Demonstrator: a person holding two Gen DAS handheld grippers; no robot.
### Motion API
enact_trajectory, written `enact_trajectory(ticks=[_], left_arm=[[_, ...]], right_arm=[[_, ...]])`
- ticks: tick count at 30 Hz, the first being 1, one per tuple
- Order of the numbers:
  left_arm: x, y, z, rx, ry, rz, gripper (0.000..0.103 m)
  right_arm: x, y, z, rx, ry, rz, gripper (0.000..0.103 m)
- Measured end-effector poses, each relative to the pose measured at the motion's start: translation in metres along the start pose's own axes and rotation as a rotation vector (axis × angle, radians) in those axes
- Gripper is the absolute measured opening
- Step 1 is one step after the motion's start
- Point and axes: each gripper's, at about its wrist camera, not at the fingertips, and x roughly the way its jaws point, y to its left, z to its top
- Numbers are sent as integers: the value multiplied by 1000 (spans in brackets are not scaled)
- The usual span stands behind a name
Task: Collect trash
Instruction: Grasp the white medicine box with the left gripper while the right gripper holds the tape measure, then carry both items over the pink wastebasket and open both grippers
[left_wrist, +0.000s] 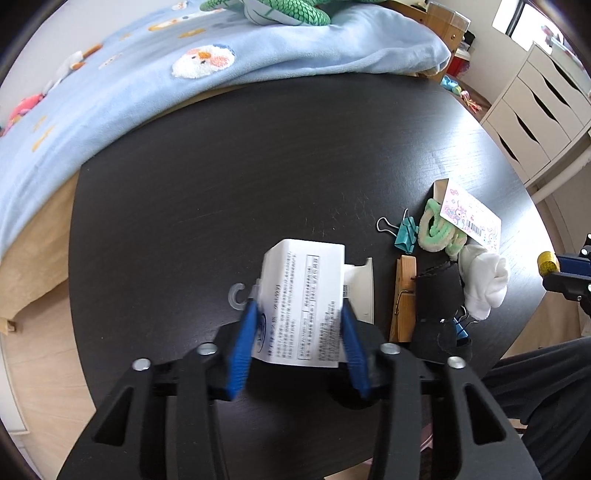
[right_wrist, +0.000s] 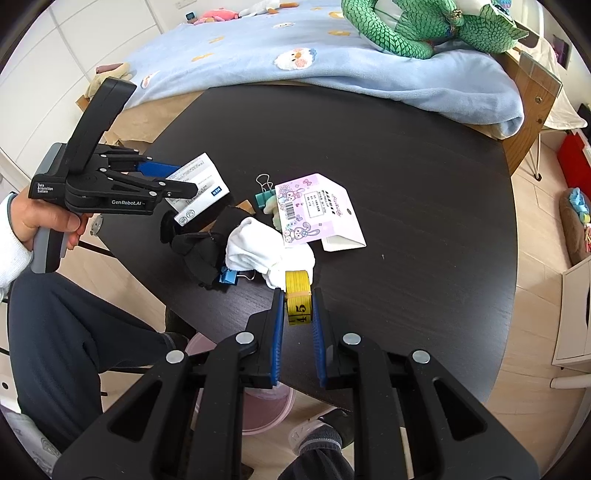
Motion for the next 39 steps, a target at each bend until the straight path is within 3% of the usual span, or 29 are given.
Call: enact_trajectory(ticks=[2, 20, 31, 39], left_arm=[[-2, 1, -1, -8, -14, 4, 35], [-63, 2, -6, -48, -171, 41, 35], [-108, -36, -39, -2, -249, 13, 35], [-127, -59, -87, 2, -280, -29, 35]], right_arm=[[0, 1, 0, -1, -2, -3, 14], [-28, 18, 1, -17, -59, -18, 14], [-66, 49, -20, -48, -127, -27, 14], [-83, 76, -54, -73, -138, 5, 14]])
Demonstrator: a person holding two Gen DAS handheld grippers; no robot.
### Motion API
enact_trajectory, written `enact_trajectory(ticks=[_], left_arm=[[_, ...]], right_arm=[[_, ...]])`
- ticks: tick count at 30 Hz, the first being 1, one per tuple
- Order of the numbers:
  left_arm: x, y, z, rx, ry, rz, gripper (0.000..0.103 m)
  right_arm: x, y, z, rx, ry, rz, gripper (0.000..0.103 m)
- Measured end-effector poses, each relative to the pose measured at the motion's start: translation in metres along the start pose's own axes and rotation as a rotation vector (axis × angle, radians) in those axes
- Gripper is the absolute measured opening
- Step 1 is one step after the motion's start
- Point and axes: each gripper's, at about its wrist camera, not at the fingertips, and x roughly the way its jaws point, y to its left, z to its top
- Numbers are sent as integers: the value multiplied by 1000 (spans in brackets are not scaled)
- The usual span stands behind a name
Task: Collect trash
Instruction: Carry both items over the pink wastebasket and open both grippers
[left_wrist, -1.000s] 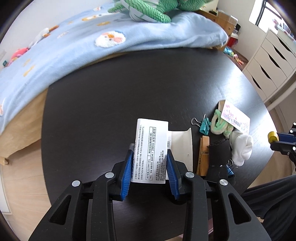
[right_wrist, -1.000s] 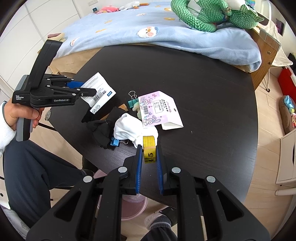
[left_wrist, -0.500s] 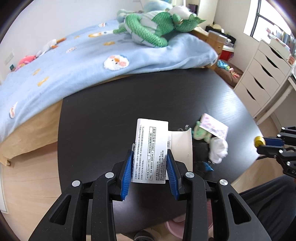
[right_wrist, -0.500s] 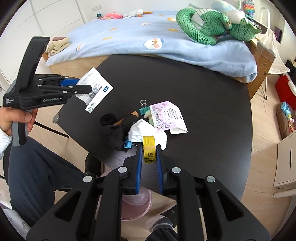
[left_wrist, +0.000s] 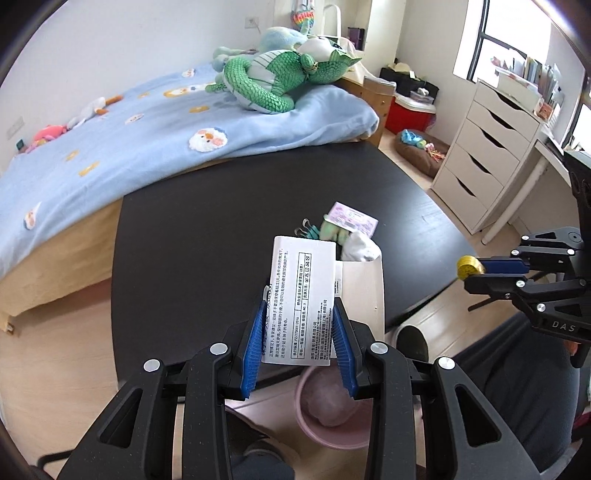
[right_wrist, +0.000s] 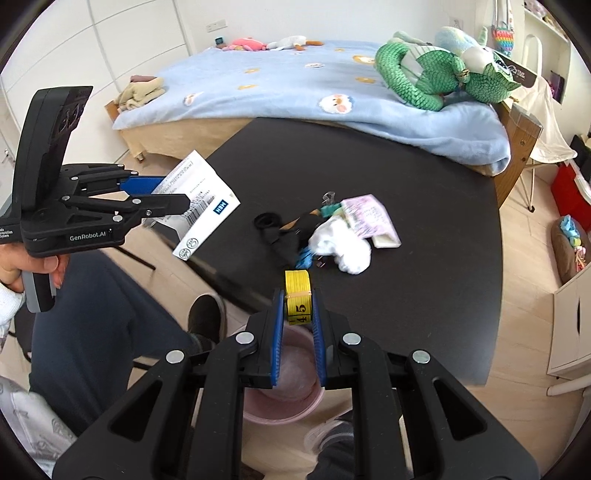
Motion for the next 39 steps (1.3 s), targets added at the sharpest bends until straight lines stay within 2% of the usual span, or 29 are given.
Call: enact_trajectory(ticks=[6, 11, 18, 20, 21, 22, 23, 25, 32, 39], left_arm=[[-15, -12, -29, -3, -3, -13, 35], [-30, -18, -40, -12, -22, -24, 35], [-39, -16, -48, -18, -29, -22, 35], [-39, -15, -48, -19, -28, -20, 35], [-39, -14, -49, -20, -29, -21, 35], [-39, -14, -49, -19, -29, -22, 35], [-39, -14, -49, -17, -29, -22, 35], [-38, -14, -50, -14, -28, -25, 35], [-35, -21, -51, -4, -20, -39, 35], [-34, -32, -51, 23, -12, -55, 35]], right_arm=[[-4, 20, -26, -4, 18, 23, 14], [2, 32, -43, -1, 48, 53, 14], [12, 42, -48, -13, 65, 94, 16], [14, 43, -47, -16, 68, 89, 34], [14, 42, -47, -17, 64, 80, 59], [13, 42, -47, -15, 54, 71, 72], [10, 40, -47, -6, 38, 68, 75], [9, 35, -47, 21, 33, 57, 88], [0, 22, -48, 92, 4, 14, 96], [-7, 16, -46, 137, 11, -42, 97]])
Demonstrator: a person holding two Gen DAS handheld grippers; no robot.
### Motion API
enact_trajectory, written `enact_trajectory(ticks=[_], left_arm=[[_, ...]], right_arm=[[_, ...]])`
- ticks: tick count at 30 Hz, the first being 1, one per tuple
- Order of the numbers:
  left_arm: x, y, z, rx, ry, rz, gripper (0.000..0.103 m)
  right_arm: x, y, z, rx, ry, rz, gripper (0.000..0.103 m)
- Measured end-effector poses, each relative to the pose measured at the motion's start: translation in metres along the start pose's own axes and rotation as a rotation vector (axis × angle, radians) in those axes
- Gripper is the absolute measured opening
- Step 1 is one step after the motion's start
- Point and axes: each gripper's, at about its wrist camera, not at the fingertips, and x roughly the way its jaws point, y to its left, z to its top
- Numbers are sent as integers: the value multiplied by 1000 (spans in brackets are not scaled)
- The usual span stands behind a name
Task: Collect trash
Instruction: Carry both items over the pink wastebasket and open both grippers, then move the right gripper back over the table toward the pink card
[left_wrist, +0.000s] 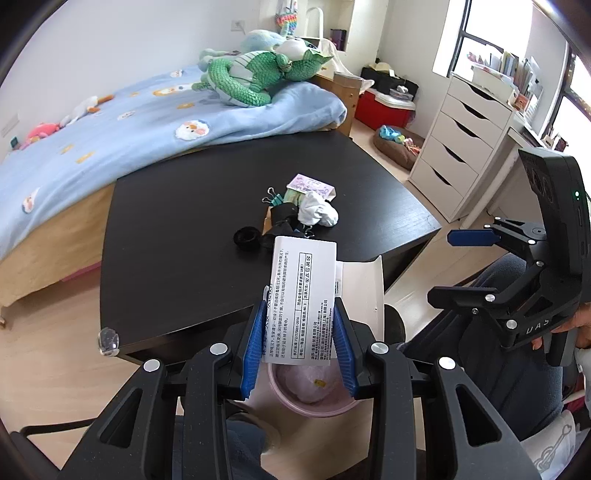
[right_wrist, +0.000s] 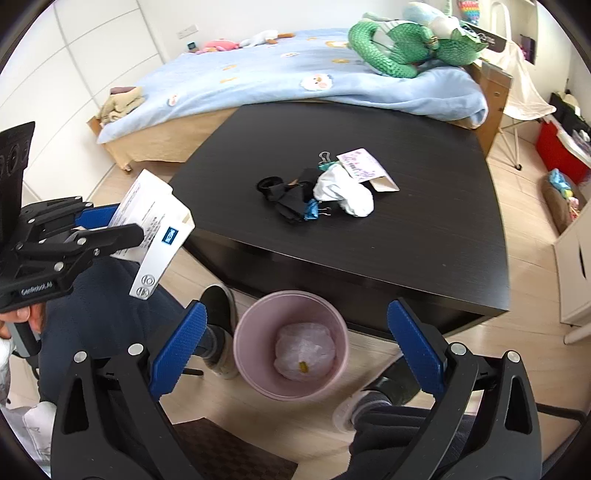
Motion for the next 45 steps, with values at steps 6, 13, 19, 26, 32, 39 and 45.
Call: enact_trajectory(ticks=[6, 13, 19, 26, 32, 39, 45], left_arm=[[4, -14, 0, 26, 12, -21, 35], [11, -29, -3, 56, 38, -43, 35], [17, -39, -3, 74, 56, -59, 36], [24, -38, -1, 60, 55, -61, 75], [23, -29, -1, 16, 32, -35, 94], [18, -14, 0, -27, 16, 3, 95], [15, -6, 1, -48, 2, 12, 95]], right_arm=[[-11, -5, -3, 18, -22, -43, 97], [-22, -20, -7, 64, -45, -64, 97], [-29, -33, -12, 97, -58, -72, 97], [-32, -39, -13, 118, -62, -72, 97], [-30, -36, -12, 113, -63, -66, 99], [-27, -31, -9, 105, -64, -58, 100], [-24, -29, -6, 104, -59, -53, 100]])
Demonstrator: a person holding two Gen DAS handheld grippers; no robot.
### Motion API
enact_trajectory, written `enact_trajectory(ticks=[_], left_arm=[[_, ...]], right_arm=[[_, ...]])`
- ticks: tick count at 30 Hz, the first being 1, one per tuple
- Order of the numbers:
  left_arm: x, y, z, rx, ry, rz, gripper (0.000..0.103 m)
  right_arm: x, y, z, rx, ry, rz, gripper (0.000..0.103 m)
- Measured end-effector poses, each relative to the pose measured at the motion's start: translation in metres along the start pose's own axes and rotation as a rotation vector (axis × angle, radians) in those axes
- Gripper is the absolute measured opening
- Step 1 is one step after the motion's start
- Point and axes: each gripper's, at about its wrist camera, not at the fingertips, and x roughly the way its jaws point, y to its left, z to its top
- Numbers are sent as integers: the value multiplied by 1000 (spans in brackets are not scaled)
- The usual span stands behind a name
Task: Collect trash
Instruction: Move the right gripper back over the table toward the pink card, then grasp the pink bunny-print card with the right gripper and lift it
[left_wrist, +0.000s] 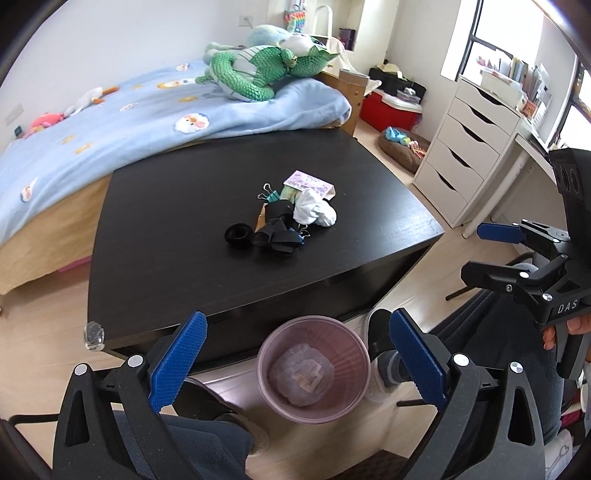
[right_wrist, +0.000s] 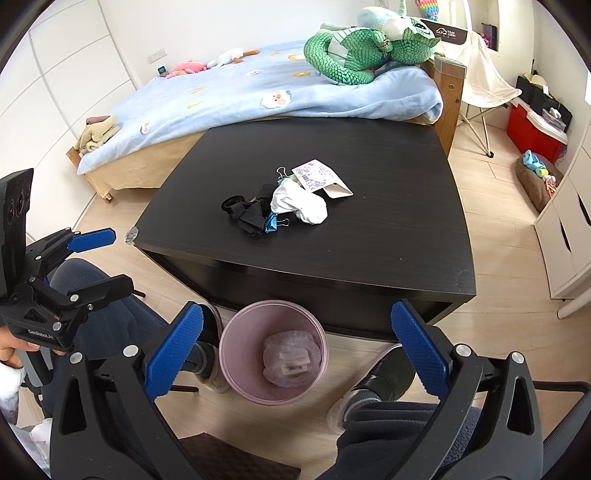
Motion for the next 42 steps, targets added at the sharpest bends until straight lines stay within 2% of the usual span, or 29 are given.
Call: enact_trajectory(ticks=[10, 20, 29, 42], left_arm=[[3, 8, 6, -17, -4, 2, 95], [9, 21, 22, -35, -17, 5, 95], [17, 31, 37, -41, -23, 9, 95], [31, 43, 49, -56, -15, -3, 95]], right_arm=[[6, 4, 8, -12, 5, 15, 100], [18, 1, 33, -30, 6, 10, 100], [44, -7, 78, -53, 21, 23, 100], [117, -16, 153, -181, 127, -5, 100]])
